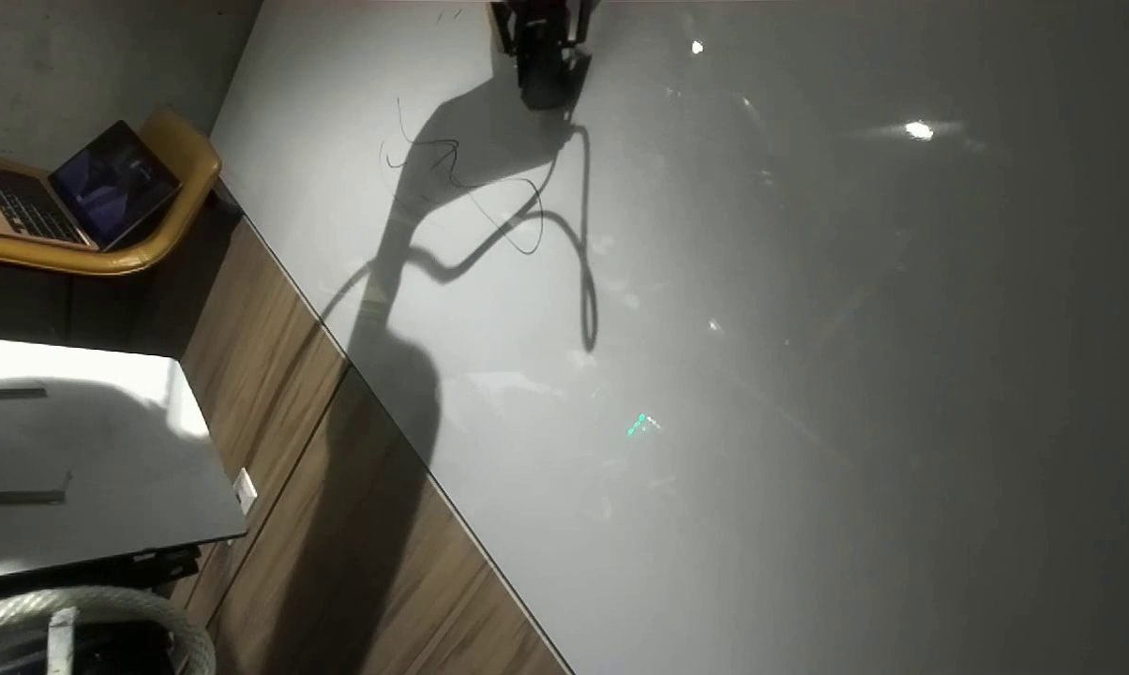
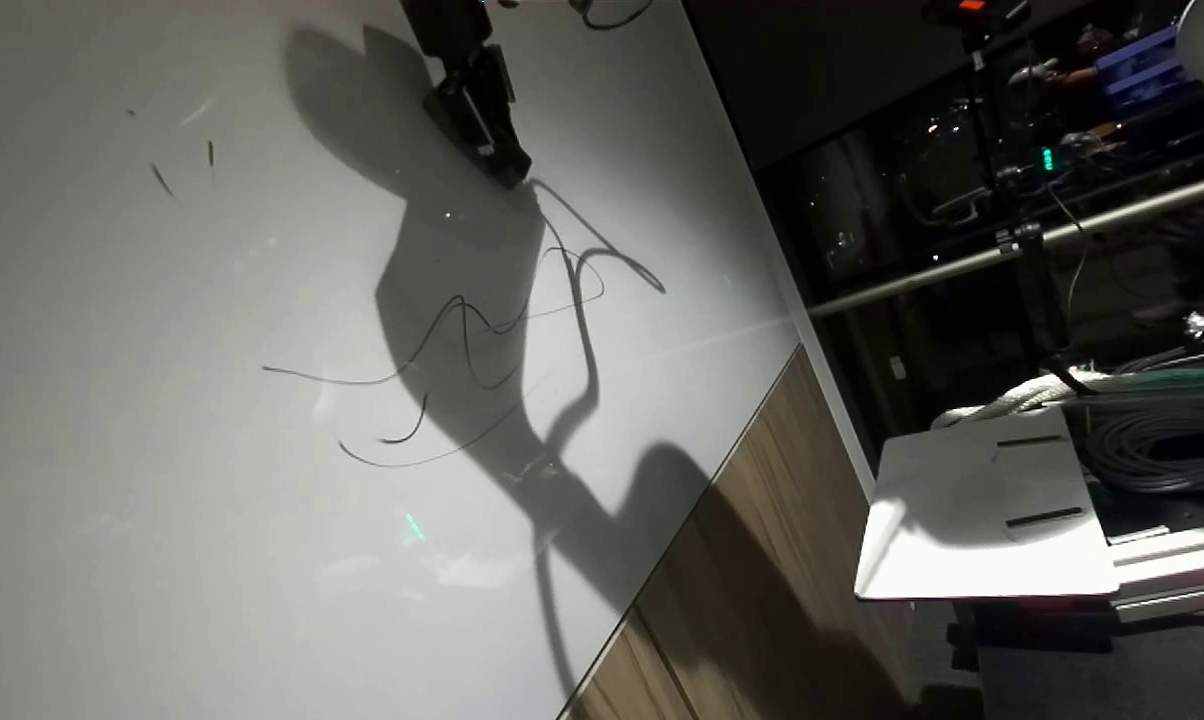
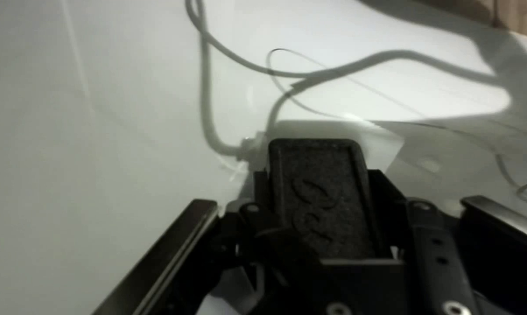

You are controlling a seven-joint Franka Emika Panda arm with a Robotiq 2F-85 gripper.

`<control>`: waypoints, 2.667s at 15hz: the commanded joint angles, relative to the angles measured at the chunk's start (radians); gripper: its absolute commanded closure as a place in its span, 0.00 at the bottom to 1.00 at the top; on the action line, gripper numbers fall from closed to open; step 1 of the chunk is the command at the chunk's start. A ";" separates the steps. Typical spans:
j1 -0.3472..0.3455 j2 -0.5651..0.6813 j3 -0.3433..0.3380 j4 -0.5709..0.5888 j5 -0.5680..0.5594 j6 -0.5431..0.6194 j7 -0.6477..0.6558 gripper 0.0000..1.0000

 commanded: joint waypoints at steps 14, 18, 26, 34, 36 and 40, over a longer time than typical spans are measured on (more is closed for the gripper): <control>0.192 0.220 0.074 0.301 0.036 -0.207 0.091 0.69; 0.250 0.319 0.060 0.416 0.013 -0.215 0.088 0.69; 0.335 0.484 0.049 0.642 -0.035 -0.257 0.070 0.69; 0.404 0.529 -0.024 0.795 -0.041 -0.311 0.023 0.69; 0.410 0.552 -0.009 0.857 -0.074 -0.341 0.015 0.69; 0.465 0.568 -0.074 0.893 -0.050 -0.341 0.007 0.69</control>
